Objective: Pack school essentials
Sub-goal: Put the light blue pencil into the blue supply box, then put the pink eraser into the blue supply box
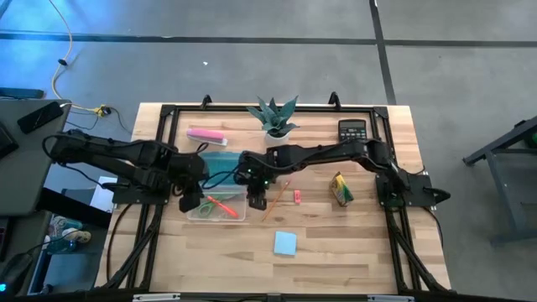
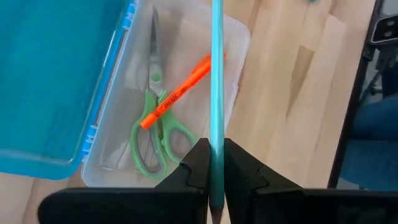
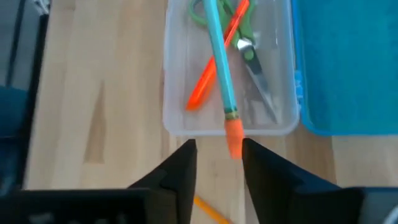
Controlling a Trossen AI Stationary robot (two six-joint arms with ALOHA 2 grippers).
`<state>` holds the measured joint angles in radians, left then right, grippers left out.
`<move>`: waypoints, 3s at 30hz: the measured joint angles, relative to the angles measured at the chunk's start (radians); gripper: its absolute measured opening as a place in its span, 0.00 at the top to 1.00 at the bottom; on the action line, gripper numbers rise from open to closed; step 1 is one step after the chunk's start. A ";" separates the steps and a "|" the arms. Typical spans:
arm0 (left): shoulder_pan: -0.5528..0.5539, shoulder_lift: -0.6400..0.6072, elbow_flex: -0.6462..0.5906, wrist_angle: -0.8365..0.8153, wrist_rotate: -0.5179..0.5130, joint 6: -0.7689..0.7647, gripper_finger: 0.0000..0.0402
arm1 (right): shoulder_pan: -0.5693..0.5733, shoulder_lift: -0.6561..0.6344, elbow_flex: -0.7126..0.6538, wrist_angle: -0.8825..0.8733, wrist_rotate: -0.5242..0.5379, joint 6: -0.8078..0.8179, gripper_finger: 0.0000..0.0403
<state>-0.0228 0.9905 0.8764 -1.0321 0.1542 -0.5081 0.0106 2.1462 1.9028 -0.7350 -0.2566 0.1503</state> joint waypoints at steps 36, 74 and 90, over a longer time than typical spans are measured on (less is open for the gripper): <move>-0.421 -0.011 -0.267 0.301 -0.377 -0.772 0.96 | -0.057 -0.175 0.001 -0.226 0.177 -0.002 0.65; -0.392 0.035 -0.275 0.289 -0.327 -0.729 0.64 | -0.057 -0.173 0.001 -0.294 0.231 0.008 0.65; -0.369 0.020 -0.275 0.262 -0.290 -0.632 0.70 | -0.057 -0.173 0.000 -0.300 0.231 0.033 0.65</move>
<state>-0.3920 1.0109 0.6014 -0.7705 -0.1355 -1.1400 -0.0461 1.9732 1.9030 -1.0351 -0.0257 0.1829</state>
